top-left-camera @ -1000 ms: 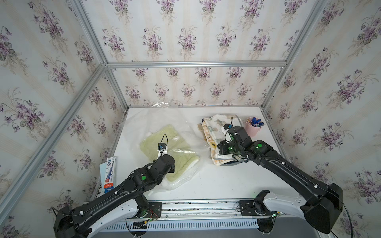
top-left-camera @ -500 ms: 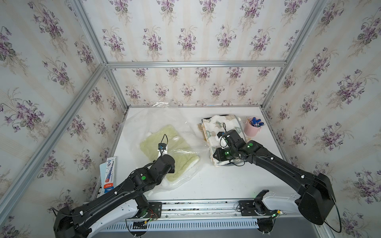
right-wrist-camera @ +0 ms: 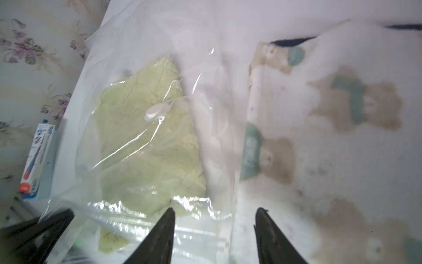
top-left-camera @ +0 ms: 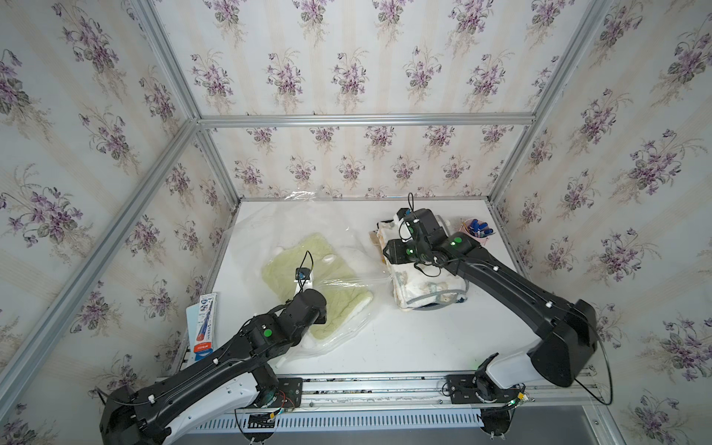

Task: Take the blanket out of the vacuum bag
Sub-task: Adjust the blanket at the center of the board.

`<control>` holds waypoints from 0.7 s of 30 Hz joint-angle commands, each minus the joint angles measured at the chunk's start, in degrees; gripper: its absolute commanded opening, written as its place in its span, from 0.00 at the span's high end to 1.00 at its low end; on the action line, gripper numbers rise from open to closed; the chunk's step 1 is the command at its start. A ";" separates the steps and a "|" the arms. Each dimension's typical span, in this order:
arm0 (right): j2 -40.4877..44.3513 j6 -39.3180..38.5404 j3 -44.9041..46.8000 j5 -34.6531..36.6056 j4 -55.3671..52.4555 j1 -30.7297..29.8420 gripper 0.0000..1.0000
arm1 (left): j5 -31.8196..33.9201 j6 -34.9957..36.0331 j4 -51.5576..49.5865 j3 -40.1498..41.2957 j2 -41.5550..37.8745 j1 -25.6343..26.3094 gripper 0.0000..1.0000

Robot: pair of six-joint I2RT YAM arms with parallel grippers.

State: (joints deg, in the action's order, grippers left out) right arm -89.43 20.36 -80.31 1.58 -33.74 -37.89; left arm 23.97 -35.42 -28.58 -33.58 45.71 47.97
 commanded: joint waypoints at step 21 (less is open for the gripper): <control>-14.46 -3.78 -5.99 4.78 15.00 10.73 1.00 | 0.38 -0.90 -2.01 -0.62 -2.11 -0.03 0.89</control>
State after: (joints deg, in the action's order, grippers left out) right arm -108.29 15.05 -89.32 12.75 -25.52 -28.86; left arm 24.01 -35.64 -31.05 -34.44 43.64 47.97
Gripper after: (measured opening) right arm 0.061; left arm 0.115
